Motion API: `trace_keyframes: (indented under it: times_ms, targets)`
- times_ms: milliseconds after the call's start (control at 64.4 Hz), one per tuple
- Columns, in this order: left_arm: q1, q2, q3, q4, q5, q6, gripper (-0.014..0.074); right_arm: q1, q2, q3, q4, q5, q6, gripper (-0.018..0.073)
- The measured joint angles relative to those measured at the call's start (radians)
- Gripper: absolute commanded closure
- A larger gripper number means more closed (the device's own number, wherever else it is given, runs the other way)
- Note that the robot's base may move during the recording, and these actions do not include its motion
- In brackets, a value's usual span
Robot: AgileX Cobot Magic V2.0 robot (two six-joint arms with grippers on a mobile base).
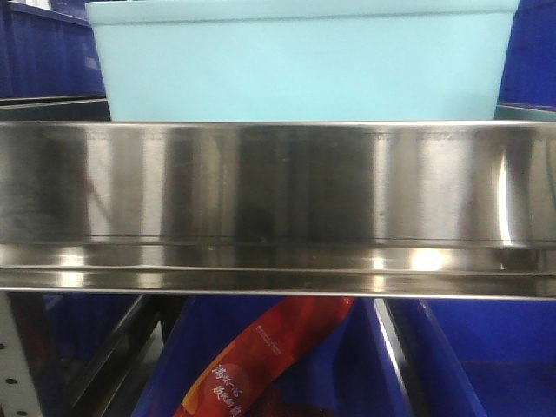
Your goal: Fetch blue bin and place on conveyor start
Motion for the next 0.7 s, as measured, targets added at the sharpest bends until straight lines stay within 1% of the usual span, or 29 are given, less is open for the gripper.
trace_keyframes:
  times_ms: [47, 124, 202, 264, 372, 450, 543, 698]
  targets:
    - [-0.05, 0.069, -0.028, -0.006, 0.002, 0.002, 0.005, 0.025, 0.04, -0.015, 0.001, 0.005, -0.003, 0.0043]
    - [-0.112, 0.185, -0.086, -0.01, 0.006, 0.002, 0.005, 0.071, 0.111, -0.048, 0.004, 0.021, -0.003, 0.0043]
    - [-0.15, 0.313, -0.173, -0.022, 0.01, 0.002, 0.005, 0.106, 0.201, -0.108, 0.004, 0.049, -0.005, 0.0043]
    - [-0.159, 0.411, -0.255, -0.046, 0.025, 0.0, 0.005, 0.122, 0.284, -0.183, 0.004, 0.088, -0.005, 0.0043]
    - [-0.154, 0.573, -0.431, -0.056, 0.082, -0.012, 0.0055, 0.129, 0.421, -0.329, 0.005, 0.185, -0.006, 0.0043]
    - [-0.132, 0.685, -0.581, -0.056, 0.162, -0.065, 0.0083, 0.131, 0.538, -0.457, 0.005, 0.257, -0.003, 0.0043]
    - [-0.092, 0.809, -0.759, -0.04, 0.288, -0.114, 0.0118, 0.131, 0.666, -0.611, -0.001, 0.345, 0.047, 0.0043]
    - [-0.03, 0.998, -1.012, -0.026, 0.494, -0.13, 0.0132, 0.132, 0.857, -0.844, -0.08, 0.507, 0.148, 0.0043]
